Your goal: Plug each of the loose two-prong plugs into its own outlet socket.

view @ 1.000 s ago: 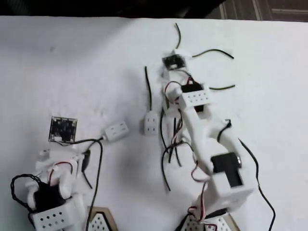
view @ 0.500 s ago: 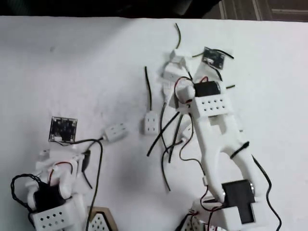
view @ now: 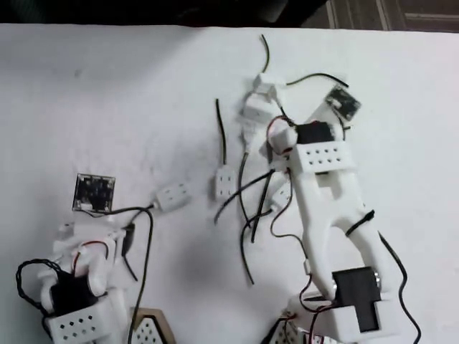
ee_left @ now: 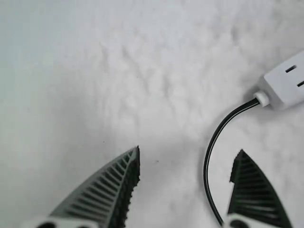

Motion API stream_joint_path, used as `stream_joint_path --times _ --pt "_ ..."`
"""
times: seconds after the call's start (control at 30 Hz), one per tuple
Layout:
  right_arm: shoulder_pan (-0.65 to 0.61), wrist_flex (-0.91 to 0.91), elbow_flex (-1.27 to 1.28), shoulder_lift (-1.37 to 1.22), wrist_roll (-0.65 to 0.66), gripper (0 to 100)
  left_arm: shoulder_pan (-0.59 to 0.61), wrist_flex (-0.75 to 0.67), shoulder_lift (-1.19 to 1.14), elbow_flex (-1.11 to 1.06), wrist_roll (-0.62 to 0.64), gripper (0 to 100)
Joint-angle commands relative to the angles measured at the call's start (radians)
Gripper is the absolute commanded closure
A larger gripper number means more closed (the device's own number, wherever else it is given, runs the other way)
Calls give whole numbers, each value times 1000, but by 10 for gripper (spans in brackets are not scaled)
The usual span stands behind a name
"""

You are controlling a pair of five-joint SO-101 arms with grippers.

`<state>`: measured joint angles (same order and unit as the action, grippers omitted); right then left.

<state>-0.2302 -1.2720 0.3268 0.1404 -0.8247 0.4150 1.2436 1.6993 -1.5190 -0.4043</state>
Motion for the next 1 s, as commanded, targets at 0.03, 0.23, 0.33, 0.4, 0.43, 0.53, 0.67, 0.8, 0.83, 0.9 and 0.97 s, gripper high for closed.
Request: stream_joint_path --times 0.03,0.23,0.33,0.4,0.43,0.53,0.67,0.8,0.83,0.9,0.97 --pt "-71 -58 -14 16 68 763 10 2 7 3 6 691" --pt "-61 -67 -14 16 427 769 10 2 7 2 6 691" --pt "-25 -59 -17 16 743 769 10 2 7 2 6 691" --pt "-18 -65 -20 15 936 770 10 2 7 2 5 691" --pt "-8 -65 -20 15 1031 775 10 2 7 2 5 691" --pt "25 -56 -23 10 1366 820 10 2 7 2 5 691" --pt "47 -10 -31 7 1783 926 10 2 7 0 5 691" --pt "67 68 -28 7 2142 958 10 0 7 0 5 691" --pt "67 90 -26 5 2211 952 10 0 7 -3 5 691" --pt "68 120 -25 5 2320 938 10 -5 7 -9 5 691" --pt "65 131 -23 4 2395 928 10 -5 7 -9 5 691"
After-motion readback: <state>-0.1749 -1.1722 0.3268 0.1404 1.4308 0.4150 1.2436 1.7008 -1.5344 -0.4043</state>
